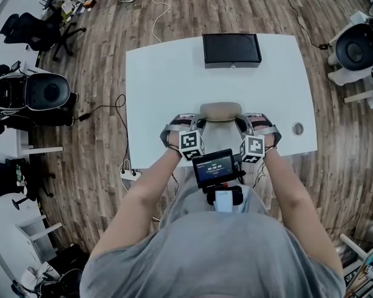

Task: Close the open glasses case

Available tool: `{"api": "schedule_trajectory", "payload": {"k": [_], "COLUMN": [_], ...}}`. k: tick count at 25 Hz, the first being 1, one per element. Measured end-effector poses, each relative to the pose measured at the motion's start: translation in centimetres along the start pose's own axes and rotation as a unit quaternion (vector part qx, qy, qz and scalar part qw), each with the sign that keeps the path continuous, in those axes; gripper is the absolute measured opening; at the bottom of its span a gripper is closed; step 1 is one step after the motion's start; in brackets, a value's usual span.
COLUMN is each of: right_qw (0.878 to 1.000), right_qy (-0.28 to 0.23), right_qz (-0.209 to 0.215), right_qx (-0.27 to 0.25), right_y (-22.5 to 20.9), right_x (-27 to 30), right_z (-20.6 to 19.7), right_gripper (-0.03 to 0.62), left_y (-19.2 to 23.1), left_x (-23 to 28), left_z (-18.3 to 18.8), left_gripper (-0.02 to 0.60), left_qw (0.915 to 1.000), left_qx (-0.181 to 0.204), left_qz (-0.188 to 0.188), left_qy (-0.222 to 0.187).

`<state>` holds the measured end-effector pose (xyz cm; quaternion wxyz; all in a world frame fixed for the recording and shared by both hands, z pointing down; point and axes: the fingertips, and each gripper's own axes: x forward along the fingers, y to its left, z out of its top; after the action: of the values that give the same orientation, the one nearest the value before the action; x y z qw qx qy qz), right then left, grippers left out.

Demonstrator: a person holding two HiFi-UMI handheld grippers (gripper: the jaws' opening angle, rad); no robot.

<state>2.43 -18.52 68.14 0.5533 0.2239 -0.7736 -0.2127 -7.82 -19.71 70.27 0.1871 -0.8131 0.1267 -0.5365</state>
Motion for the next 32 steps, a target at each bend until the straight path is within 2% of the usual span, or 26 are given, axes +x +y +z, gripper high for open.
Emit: {"api": "schedule_trajectory", "payload": {"k": [4, 10, 14, 19, 22, 25, 27, 30, 32], "right_qw": [1.000, 0.999, 0.999, 0.998, 0.992, 0.974, 0.955, 0.919, 0.889], "right_qy": [0.011, 0.018, 0.023, 0.008, -0.010, -0.037, -0.055, -0.081, -0.094], "right_qz": [0.017, 0.033, 0.039, 0.024, 0.019, 0.019, 0.019, 0.019, 0.018], "right_qx": [0.000, 0.015, 0.004, 0.055, 0.128, 0.224, 0.292, 0.387, 0.448], "right_y": [0.5, 0.6, 1.9, 0.9, 1.1, 1.1, 1.3, 2.0, 2.6], "right_x": [0.1, 0.5, 1.2, 0.1, -0.6, -2.4, -3.4, -5.0, -6.3], "right_z": [-0.2, -0.3, -1.3, -0.7, -1.3, -1.2, -1.1, -1.0, -1.0], "right_gripper": [0.052, 0.052, 0.052, 0.052, 0.052, 0.052, 0.052, 0.052, 0.052], "left_y": [-1.0, -1.2, -1.5, -1.7, -1.7, -1.7, -1.7, -1.7, -1.6], "left_x": [-0.8, -0.3, -0.3, 0.1, 0.0, -0.2, -0.1, 0.0, -0.1], "left_z": [0.7, 0.5, 0.6, 0.4, 0.3, 0.4, 0.2, 0.0, 0.0], "left_gripper": [0.046, 0.046, 0.044, 0.046, 0.044, 0.044, 0.045, 0.044, 0.045], "left_qw": [0.9994, 0.9989, 0.9988, 0.9986, 0.9986, 0.9986, 0.9986, 0.9987, 0.9987], "left_qx": [-0.008, -0.012, -0.012, -0.011, -0.009, -0.009, -0.006, -0.001, -0.001], "left_qz": [-0.034, -0.044, -0.048, -0.050, -0.050, -0.051, -0.051, -0.049, -0.049], "left_qy": [0.004, 0.009, 0.008, 0.010, 0.012, 0.011, 0.014, 0.013, 0.012]}}
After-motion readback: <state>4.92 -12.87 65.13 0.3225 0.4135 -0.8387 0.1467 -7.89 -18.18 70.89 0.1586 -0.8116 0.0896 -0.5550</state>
